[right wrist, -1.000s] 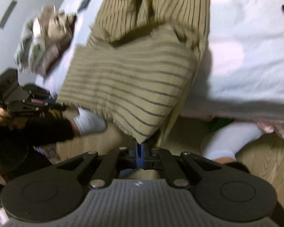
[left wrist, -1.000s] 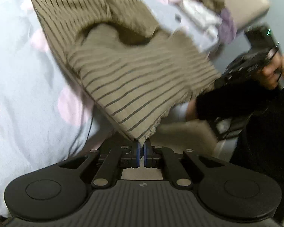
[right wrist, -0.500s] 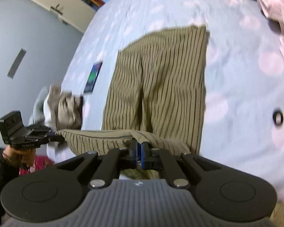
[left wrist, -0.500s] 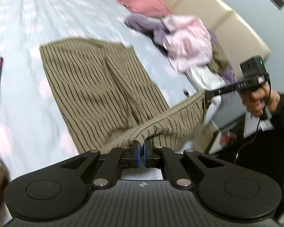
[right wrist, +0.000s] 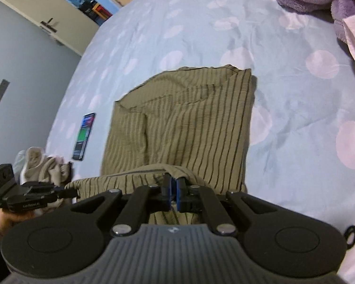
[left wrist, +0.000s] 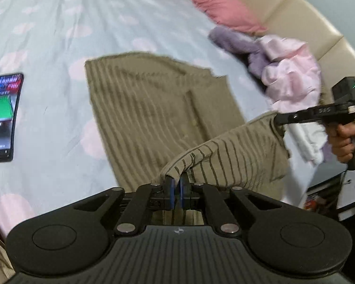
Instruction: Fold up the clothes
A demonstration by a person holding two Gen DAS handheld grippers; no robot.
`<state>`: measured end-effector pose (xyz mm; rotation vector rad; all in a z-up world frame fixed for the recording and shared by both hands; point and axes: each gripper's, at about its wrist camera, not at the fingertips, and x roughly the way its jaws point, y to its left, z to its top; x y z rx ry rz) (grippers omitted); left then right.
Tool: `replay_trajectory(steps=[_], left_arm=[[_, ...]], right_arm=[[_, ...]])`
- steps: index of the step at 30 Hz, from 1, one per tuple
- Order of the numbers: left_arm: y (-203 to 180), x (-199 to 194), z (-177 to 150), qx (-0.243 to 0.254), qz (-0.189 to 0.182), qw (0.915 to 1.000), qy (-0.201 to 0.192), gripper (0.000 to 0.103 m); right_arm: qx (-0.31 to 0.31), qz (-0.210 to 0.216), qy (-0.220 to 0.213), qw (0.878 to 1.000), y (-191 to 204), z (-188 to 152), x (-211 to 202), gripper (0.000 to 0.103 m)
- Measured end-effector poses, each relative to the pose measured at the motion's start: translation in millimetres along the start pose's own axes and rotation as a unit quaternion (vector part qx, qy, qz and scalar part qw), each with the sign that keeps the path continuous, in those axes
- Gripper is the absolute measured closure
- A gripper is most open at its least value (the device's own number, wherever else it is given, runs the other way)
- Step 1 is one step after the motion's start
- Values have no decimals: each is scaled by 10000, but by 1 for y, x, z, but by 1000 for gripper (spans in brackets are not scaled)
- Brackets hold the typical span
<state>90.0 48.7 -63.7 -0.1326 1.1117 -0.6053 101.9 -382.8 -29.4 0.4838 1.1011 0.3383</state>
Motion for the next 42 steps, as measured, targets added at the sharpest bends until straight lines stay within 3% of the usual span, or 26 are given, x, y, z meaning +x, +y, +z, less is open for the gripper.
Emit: replay_trajectory(steps=[2,5,8,11,14,18,21,26,28,31,33,35,39,42], left_arm=[[2,-5,-3,2,121,9999,-71,92],[4,-12,-7,5,304,9994,-176,90],[7,-20,-10,8,486,9984,-282,81],[1,-16,-27,162,346,9993,-16,68],[-6,-7,-48,406,204,9986,275,66],[-15,9,-73,559,124,9969,533,65],[-22,20,-83,721,201,9945,732,65],[-26,27,-87,767,117,9935,834,65],[-26,28,-87,767,74,9931,879,65],[-22,25,-86,736,81,9936,857,69],[-17,24,-85,643,77,9943,844,77],[-16,22,-84,617,131,9948,805,100],[-18,9,-78,590,173,9964,585,102],[-13,0,-74,417,182,9979,466,102]], right_arm=[[86,-166,-92,9998,-4,-3,4,63],[132,-261,-228,9993,-12,-8,-2,59],[66,-295,-347,9989,-20,-17,-14,52],[-226,-353,-236,9988,-24,-32,-20,44],[-738,-355,120,9966,-20,-55,-17,35],[-1633,-383,772,9828,-2,-91,-2,34],[-1718,-387,1139,9778,0,-109,13,33],[-1741,-434,1333,9747,-5,-125,29,33],[-1711,-357,1274,9763,-7,-127,29,35],[-1731,-306,1108,9782,-6,-126,27,64],[-1757,-328,1024,9785,-5,-125,25,86],[-1721,-328,1023,9792,-6,-122,22,95],[-1639,-286,1146,9794,-4,-117,9,100],[-1531,-70,941,9837,-5,-110,-13,101]])
